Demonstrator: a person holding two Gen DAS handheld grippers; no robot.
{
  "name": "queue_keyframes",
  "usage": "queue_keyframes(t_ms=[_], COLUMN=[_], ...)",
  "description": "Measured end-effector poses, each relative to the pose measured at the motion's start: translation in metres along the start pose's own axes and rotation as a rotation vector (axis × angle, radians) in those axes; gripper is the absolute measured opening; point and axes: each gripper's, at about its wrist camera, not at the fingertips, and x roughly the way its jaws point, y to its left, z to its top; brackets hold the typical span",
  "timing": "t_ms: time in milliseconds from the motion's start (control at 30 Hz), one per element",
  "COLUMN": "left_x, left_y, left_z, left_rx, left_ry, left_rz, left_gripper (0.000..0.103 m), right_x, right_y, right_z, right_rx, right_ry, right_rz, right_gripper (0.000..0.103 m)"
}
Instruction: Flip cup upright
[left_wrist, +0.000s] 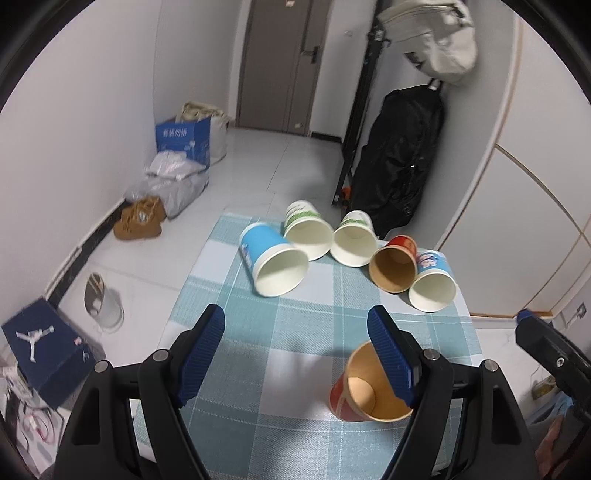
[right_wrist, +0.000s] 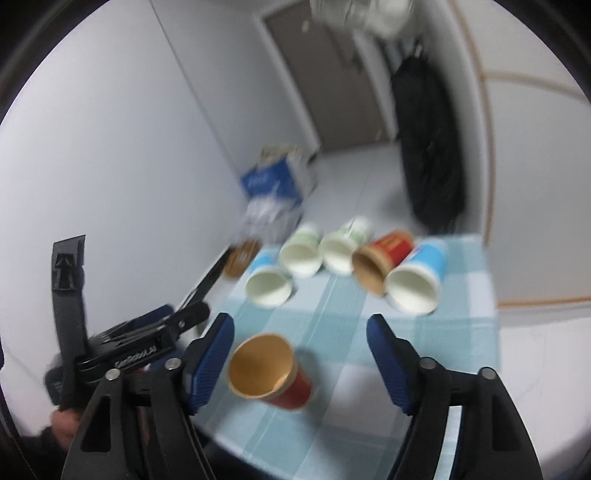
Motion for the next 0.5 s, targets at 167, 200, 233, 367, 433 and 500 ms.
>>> queue_keyframes(t_ms=[167, 200, 233, 367, 433, 500], left_x=[-0.010, -0.012, -0.013, -0.017, -0.018, -0.018], left_y=[-0.008, -0.009, -0.010, -0.009, -0.008, -0.009], left_z=[-0.003, -0.003, -0.004, -0.004, -0.005, -0.005], left_rx=[0.035, 0.037, 0.038, 0.032, 0.034, 0.039], left_ry=[-0.040, -0.047, -0.053, -0.068, -0.070, -0.075], left_rz=[-0.010, -0.014, -0.014, -0.017, -0.013, -0.003], left_gripper=[0.076, 0.076, 0.076, 0.076, 0.076, 0.076], right_x=[-0.021, -0.019, -0.019, -0.018, -0.018, -0.016], right_y=[0.010, 0.013, 0.013, 0.019, 0.021, 0.021], right_z=[-0.019, -0.022, -0.024, -0.028, -0.029, -0.029], right_rx=[-0.049, -0.062, -0.069, -0.108, -0.123, -0.124], right_ry=[-0.145, -0.156, -0.164, -0.174, -0.180, -0.188], right_rz=[-0.087, -0.097, -0.103, -0.108, -0.106, -0.102], right_gripper=[0.091, 0.098, 0.102, 0.103, 0.103, 0.103])
